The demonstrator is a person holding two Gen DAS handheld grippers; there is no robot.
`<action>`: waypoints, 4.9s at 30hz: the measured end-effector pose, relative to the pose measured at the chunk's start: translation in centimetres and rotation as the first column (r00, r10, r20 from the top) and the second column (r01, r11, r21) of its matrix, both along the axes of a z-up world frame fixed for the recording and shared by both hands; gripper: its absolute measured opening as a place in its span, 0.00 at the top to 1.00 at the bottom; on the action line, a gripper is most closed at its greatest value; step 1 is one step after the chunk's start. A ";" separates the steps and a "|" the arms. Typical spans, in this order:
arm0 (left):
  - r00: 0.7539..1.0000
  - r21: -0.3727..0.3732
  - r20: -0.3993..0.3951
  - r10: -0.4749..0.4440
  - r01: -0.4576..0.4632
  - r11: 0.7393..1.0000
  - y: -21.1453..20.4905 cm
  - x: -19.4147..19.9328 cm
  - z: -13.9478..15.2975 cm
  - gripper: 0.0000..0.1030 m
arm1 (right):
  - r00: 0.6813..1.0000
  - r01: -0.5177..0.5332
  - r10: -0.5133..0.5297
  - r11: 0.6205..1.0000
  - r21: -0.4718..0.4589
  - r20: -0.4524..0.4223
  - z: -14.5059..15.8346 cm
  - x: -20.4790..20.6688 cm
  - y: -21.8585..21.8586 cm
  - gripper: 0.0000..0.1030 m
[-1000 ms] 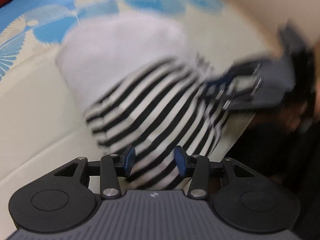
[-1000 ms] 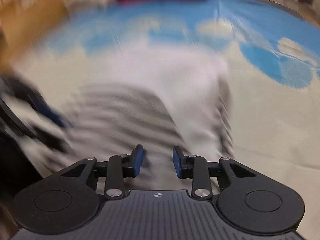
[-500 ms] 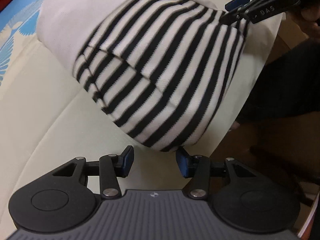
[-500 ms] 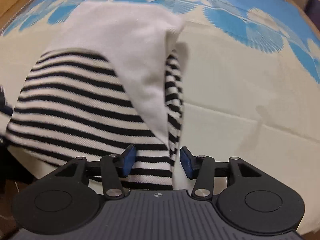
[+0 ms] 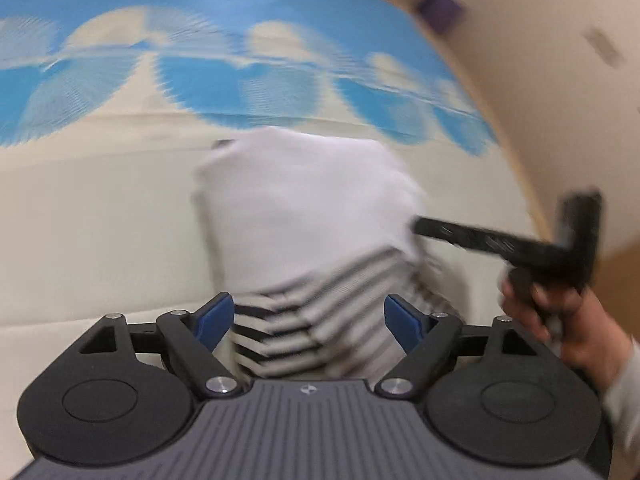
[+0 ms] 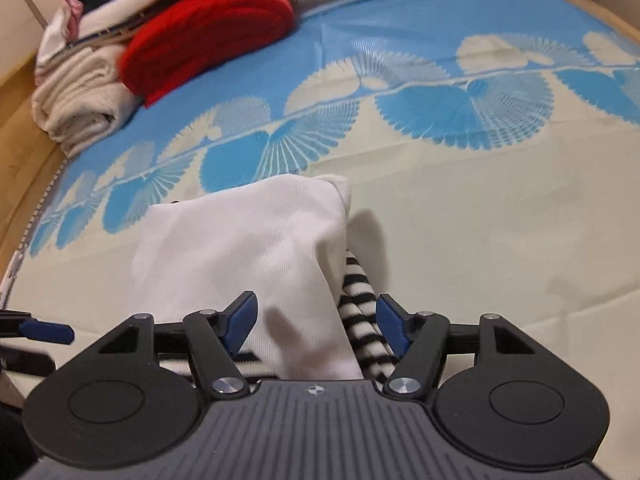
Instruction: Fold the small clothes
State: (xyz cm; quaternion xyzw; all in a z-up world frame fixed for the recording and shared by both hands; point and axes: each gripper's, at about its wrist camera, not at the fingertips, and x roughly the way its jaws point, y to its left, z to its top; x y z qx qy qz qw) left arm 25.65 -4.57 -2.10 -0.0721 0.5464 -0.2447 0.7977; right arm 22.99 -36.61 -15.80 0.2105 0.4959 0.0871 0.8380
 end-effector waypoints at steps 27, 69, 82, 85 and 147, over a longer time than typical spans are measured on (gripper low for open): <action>0.970 -0.043 -0.202 0.131 -0.143 0.989 -0.6 5.8 -8.7 0.05 | 0.976 0.020 -0.005 0.998 0.064 -0.218 -4.7 0.0 -1.4 0.16; 0.908 -0.005 -0.213 0.362 -0.371 0.929 12.7 3.2 -6.1 0.24 | 0.974 0.030 -0.017 0.998 0.053 -0.227 -3.1 4.1 8.7 0.66; 0.972 0.159 0.048 0.231 -0.236 0.959 11.7 1.1 -1.5 0.57 | 0.979 0.019 0.011 0.989 0.146 -0.202 -0.9 2.6 8.2 0.87; 0.980 0.199 0.078 0.185 -0.197 0.960 11.2 0.1 -1.4 0.57 | 0.988 -0.054 0.063 0.996 0.071 -0.138 -0.2 2.5 8.9 0.86; 0.808 0.190 0.521 0.274 -0.423 0.886 5.2 -19.8 2.8 0.01 | 0.947 0.021 0.075 0.957 -0.291 0.314 9.8 -14.4 16.6 0.11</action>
